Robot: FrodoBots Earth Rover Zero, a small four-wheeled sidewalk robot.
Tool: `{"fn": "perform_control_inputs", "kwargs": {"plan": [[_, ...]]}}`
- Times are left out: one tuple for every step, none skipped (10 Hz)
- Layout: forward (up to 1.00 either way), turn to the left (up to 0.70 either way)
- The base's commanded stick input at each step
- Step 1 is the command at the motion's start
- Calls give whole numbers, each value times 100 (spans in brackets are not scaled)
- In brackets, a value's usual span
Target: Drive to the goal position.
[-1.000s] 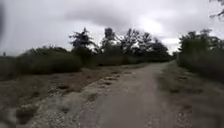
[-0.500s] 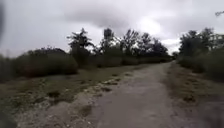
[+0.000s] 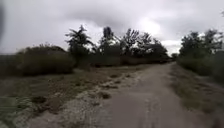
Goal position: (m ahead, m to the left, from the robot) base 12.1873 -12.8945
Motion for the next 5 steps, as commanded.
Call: {"fn": "perform_control_inputs", "kwargs": {"plan": [[70, 0], [70, 0], [70, 0], [70, 0], [70, 0]]}}
